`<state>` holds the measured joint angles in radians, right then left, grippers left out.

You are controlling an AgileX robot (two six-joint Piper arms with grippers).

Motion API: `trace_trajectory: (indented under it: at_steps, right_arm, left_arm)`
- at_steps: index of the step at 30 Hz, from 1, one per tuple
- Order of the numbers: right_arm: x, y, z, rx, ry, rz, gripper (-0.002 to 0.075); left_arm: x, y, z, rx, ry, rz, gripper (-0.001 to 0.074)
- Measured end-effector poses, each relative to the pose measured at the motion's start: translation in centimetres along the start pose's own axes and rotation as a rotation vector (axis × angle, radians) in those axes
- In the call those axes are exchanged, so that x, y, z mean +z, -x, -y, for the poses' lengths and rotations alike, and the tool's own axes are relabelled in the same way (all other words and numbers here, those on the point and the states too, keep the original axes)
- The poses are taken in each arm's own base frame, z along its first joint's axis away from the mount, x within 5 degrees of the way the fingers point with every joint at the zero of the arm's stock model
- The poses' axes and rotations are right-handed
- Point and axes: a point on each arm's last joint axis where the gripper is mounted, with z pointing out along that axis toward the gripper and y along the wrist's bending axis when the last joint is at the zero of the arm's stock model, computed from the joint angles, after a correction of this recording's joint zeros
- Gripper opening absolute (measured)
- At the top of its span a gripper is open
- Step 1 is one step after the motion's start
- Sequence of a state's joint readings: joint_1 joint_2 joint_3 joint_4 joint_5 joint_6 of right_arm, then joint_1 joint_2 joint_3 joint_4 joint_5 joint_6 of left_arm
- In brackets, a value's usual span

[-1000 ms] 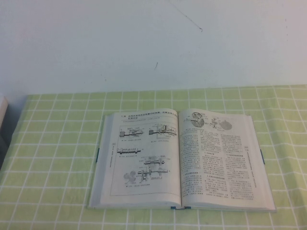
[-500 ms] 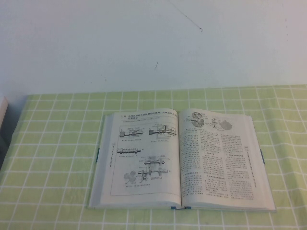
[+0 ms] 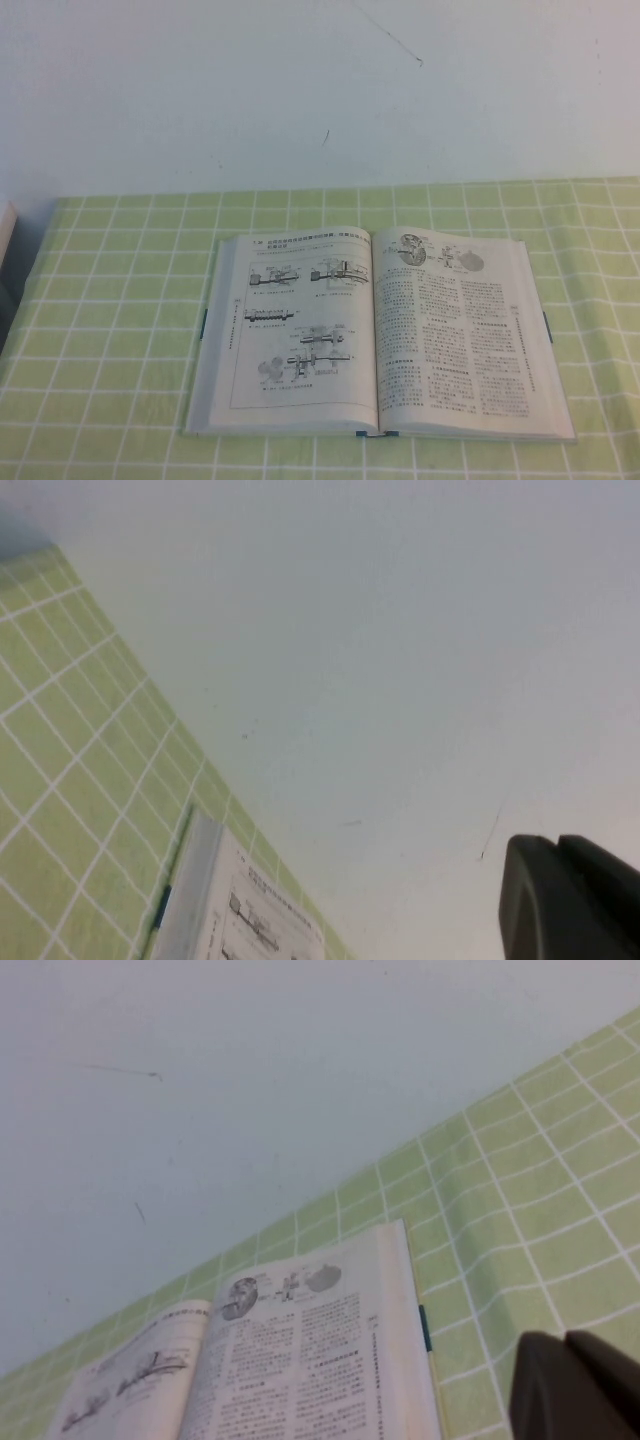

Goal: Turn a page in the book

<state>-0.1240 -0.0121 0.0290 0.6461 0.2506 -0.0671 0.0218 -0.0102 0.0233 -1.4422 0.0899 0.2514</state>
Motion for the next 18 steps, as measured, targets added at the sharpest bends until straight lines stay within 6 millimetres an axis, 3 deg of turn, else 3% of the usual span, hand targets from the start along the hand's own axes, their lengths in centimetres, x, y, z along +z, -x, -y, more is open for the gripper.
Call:
trace_trajectory:
  at_steps: [8, 12, 18]
  right_arm:
    - [0.2, 0.1, -0.3, -0.13, -0.008, -0.072, -0.0002]
    - [0.5, 3.1, -2.4, -0.323, 0.004, -0.128, -0.0002]
    - [2.2, 8.3, -5.6, -0.644, 0.026, -0.236, -0.0002]
  left_arm:
    - [0.3, -1.0, 1.1, 0.208, -0.022, -0.162, -0.0004]
    - [1.6, -0.3, 4.0, 0.411, 0.016, -0.281, -0.0004]
    - [5.3, 1.5, 8.0, 0.726, 0.06, -0.44, -0.0004]
